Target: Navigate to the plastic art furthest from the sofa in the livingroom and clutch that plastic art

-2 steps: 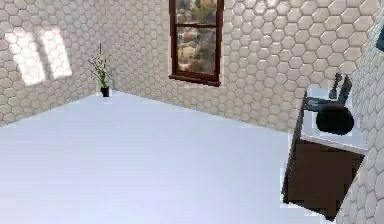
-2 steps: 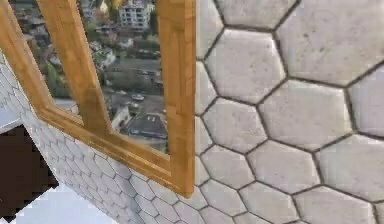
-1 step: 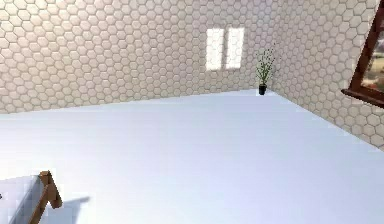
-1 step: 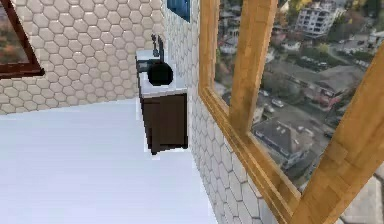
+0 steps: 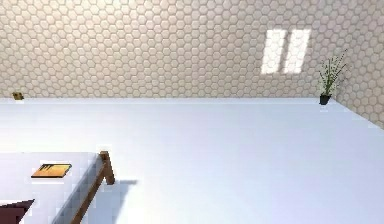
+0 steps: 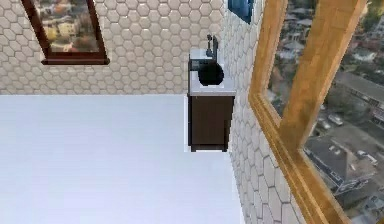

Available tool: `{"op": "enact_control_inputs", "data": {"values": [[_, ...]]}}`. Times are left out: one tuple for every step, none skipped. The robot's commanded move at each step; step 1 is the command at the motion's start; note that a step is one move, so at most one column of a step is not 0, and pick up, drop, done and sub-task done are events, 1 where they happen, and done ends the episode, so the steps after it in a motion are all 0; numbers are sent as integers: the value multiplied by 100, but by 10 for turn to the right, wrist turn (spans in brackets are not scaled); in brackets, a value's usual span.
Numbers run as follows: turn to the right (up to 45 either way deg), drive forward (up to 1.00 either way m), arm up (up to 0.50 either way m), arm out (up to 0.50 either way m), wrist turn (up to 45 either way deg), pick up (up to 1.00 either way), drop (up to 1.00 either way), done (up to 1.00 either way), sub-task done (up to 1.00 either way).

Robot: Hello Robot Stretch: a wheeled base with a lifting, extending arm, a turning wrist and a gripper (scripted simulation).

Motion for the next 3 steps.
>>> {"op": "enact_control_inputs", "data": {"values": [[0, 15, 0, 0, 0, 0, 0, 0, 0], [-30, 0, 0, 0, 0, 0, 0, 0, 0], [0, 100, 0, 0, 0, 0, 0, 0, 0]]}}
